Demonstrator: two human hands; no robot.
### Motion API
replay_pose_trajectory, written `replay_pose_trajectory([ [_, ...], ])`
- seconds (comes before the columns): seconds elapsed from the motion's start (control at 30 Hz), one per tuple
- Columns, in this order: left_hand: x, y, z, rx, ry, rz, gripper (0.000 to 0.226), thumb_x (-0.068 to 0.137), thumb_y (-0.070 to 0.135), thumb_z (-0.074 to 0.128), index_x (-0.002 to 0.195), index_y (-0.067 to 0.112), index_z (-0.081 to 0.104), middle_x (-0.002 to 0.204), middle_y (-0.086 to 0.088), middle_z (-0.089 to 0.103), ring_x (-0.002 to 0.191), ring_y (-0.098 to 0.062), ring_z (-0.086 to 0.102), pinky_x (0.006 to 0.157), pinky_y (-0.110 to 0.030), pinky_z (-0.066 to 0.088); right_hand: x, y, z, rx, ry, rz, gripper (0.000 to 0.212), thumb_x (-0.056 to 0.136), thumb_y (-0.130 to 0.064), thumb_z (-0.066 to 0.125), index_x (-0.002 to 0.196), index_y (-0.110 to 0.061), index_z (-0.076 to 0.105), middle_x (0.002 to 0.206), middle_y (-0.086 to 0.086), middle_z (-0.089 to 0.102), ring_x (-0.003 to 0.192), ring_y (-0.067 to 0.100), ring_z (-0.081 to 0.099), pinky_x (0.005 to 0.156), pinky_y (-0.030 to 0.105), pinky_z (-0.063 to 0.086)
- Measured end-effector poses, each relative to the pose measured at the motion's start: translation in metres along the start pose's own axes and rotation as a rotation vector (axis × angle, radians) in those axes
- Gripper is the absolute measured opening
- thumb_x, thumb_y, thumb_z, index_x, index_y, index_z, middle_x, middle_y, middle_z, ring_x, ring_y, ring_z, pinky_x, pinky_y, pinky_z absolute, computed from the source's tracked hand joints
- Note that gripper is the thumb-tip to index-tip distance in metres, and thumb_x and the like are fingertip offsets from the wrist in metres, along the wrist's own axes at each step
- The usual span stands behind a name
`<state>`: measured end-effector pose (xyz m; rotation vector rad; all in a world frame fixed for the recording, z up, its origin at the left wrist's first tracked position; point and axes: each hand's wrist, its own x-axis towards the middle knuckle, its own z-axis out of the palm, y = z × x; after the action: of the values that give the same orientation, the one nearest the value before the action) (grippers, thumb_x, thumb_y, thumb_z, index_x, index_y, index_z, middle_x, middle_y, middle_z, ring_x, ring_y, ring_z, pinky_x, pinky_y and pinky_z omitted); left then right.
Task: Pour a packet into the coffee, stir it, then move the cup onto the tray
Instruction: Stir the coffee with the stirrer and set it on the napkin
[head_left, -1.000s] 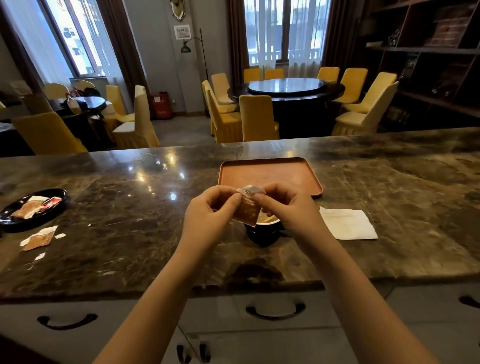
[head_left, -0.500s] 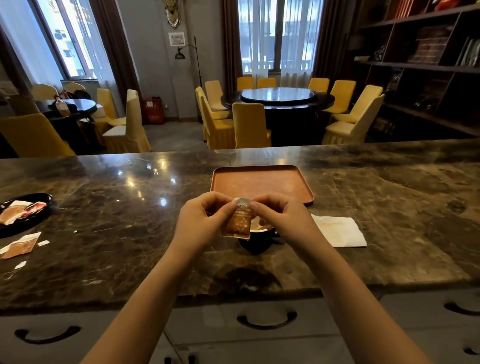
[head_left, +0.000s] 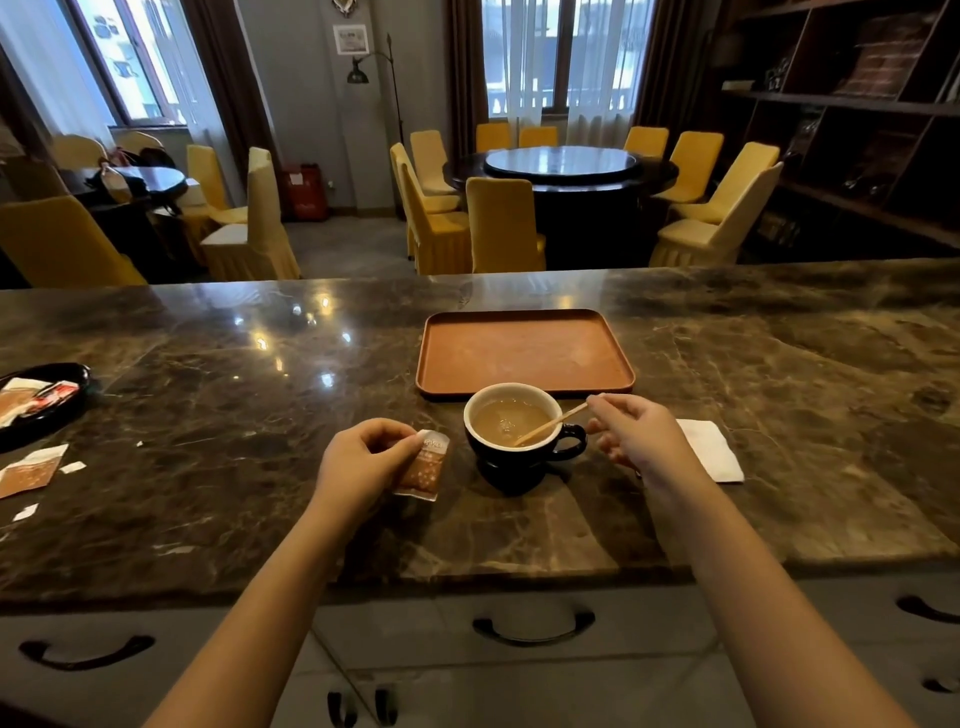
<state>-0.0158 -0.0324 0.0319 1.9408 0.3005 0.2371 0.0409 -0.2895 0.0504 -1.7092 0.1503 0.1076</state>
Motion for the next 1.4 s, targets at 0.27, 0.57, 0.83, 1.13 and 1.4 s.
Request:
replay_pose_trajectory([
  [0.27, 0.024, -0.037, -0.005, 0.244, 0.105, 0.009, 0.008, 0.084, 0.022, 0.064, 0.089, 0.018, 0.068, 0.081, 0.005, 0.065, 0.081, -0.011, 0.062, 0.068, -0.023, 0.048, 0.006, -0.008, 0.011, -0.036, -0.079, -0.092, 0.017, 0.089, -0.019, 0.052, 0.085, -0.010, 0.067, 0.068, 0.004, 0.061, 0.056, 0.012, 0.048, 0.049, 0.019, 0.041],
  [0.57, 0.046, -0.052, -0.008, 0.545, 0.225, 0.063, 0.013, 0.082, 0.026, 0.066, 0.087, 0.015, 0.070, 0.088, -0.004, 0.071, 0.090, -0.023, 0.061, 0.074, -0.042, 0.052, -0.002, -0.009, 0.020, -0.250, -0.121, -0.309, 0.023, 0.093, -0.022, 0.043, 0.086, -0.013, 0.062, 0.069, 0.001, 0.062, 0.056, 0.012, 0.055, 0.051, 0.011, 0.048],
  [0.83, 0.020, -0.041, 0.014, 0.659, 0.259, 0.221, 0.029, 0.088, 0.020, 0.056, 0.116, 0.012, 0.060, 0.119, -0.009, 0.063, 0.114, -0.025, 0.051, 0.092, -0.036, 0.043, 0.003, -0.006, 0.017, -0.366, 0.097, -0.472, 0.022, 0.093, -0.020, 0.044, 0.086, -0.010, 0.062, 0.070, 0.002, 0.063, 0.062, 0.011, 0.061, 0.056, 0.017, 0.048],
  [1.13, -0.002, -0.037, 0.054, 0.868, -0.264, 0.320, 0.058, 0.096, 0.044, 0.031, 0.146, 0.019, 0.014, 0.157, -0.003, 0.009, 0.145, -0.015, 0.003, 0.114, -0.029, -0.002, 0.001, 0.003, 0.031, -0.247, -0.085, -0.381, 0.021, 0.093, -0.023, 0.043, 0.087, -0.017, 0.062, 0.069, -0.002, 0.065, 0.054, 0.005, 0.059, 0.052, 0.014, 0.049],
  [1.4, -0.004, -0.043, 0.056, 0.975, -0.292, 0.323, 0.062, 0.095, 0.050, 0.019, 0.146, 0.020, 0.002, 0.158, -0.002, -0.004, 0.144, -0.013, -0.009, 0.113, -0.029, -0.009, 0.007, -0.018, 0.017, -0.485, 0.031, -0.500, 0.021, 0.093, -0.018, 0.044, 0.084, -0.010, 0.061, 0.072, 0.007, 0.064, 0.061, 0.016, 0.060, 0.056, 0.024, 0.051],
])
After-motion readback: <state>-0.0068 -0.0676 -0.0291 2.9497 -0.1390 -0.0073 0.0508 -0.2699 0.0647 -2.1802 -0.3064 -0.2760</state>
